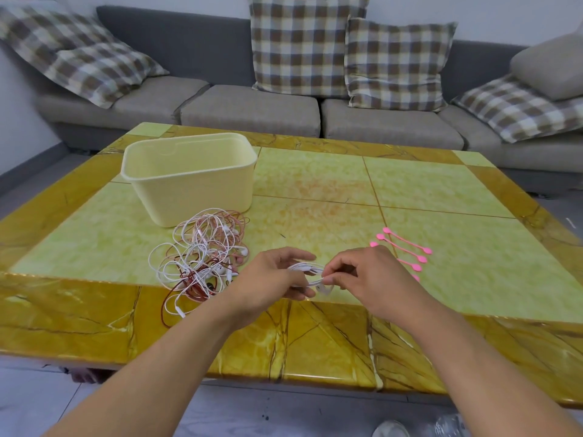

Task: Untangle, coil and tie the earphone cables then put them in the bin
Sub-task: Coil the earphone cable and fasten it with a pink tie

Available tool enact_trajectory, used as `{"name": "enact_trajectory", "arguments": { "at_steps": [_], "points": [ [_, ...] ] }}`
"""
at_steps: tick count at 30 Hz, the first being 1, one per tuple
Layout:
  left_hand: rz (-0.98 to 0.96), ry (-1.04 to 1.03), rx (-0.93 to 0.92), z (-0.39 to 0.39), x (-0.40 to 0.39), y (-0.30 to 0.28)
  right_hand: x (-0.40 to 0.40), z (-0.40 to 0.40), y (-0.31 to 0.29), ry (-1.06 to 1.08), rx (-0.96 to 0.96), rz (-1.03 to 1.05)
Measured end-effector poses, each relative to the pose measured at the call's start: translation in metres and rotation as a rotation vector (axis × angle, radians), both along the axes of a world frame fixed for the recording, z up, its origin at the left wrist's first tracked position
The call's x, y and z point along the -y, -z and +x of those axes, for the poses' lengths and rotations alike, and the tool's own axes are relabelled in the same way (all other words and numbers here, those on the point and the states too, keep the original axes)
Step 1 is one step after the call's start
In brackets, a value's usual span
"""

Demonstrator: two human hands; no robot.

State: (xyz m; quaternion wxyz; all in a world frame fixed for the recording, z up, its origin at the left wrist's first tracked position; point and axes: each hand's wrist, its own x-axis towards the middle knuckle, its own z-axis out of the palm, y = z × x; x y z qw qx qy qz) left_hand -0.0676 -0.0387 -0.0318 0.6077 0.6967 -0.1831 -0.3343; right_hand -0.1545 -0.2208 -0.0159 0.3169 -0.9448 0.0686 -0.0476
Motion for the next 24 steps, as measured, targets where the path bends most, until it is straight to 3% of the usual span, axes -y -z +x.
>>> {"name": "enact_trajectory", "arguments": {
  "at_steps": [5,6,7,14,19,24],
  "points": [
    [0.467,0.196,0.863,-0.005,0.001,0.012,-0.004,0.001,-0.002,-0.045,-0.044,-0.008],
    [0.495,0.233,0.965,-0.007,0.003,0.015,-0.005,0.0,-0.003,-0.044,-0.044,-0.002],
    [0.491,0.26,0.973,-0.009,0.003,0.017,-0.005,0.0,-0.003,-0.04,-0.039,0.015],
    [0.289,0.334,0.519,-0.009,0.003,0.021,0.0,-0.005,-0.007,0.003,0.0,0.26],
    [0.331,0.34,0.796,-0.006,0.002,0.018,0.004,-0.005,-0.01,0.008,-0.042,0.258],
    [0.365,0.4,0.825,-0.01,0.002,0.019,0.009,-0.005,-0.011,-0.013,-0.132,0.292]
  ]
}}
